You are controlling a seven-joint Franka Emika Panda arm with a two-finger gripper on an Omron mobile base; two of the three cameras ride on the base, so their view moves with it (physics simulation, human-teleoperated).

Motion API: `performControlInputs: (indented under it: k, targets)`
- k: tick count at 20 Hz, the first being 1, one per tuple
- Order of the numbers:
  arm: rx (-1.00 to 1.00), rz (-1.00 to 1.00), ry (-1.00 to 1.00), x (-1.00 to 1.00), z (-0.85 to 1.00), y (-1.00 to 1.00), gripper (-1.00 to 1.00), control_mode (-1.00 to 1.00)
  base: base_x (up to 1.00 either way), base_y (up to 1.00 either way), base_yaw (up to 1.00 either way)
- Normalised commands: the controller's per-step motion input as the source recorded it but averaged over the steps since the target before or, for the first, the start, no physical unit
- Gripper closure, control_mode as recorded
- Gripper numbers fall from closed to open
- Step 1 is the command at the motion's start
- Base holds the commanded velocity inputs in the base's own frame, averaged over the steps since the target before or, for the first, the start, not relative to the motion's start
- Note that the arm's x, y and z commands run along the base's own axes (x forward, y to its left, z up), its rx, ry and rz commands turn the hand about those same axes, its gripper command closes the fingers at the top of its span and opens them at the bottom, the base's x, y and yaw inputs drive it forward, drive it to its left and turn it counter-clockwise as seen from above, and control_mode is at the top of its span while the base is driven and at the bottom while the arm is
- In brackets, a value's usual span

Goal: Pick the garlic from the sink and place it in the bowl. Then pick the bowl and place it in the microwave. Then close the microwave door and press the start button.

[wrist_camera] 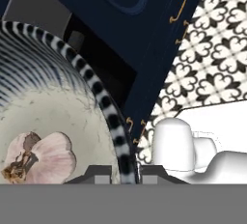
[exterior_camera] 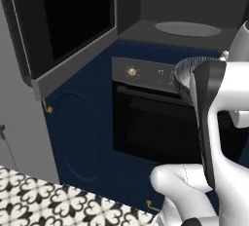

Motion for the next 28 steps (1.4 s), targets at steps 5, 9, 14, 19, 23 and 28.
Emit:
performControlInputs:
  k: [5, 9, 14, 19, 23, 28]
  targets:
    - [0.0, 0.0, 0.0, 0.0, 0.0, 0.0, 1.0, 1.0, 0.54, 0.0, 0.07]
    - [0.0, 0.0, 0.0, 0.0, 0.0, 0.0, 1.0, 1.0, 0.28, -0.05, 0.16]
    - [0.0, 0.0, 0.0, 0.0, 0.0, 0.0, 1.0, 1.0, -0.07, -0.05, 0.12]
    - [0.0, 0.0, 0.0, 0.0, 0.0, 0.0, 1.0, 1.0, -0.34, 0.0, 0.0]
    - [0.0, 0.0, 0.0, 0.0, 0.0, 0.0, 1.0, 1.0, -0.64, -0.01, 0.11]
    - [0.0, 0.0, 0.0, 0.0, 0.0, 0.0, 1.0, 1.0, 0.0, -0.17, 0.22]
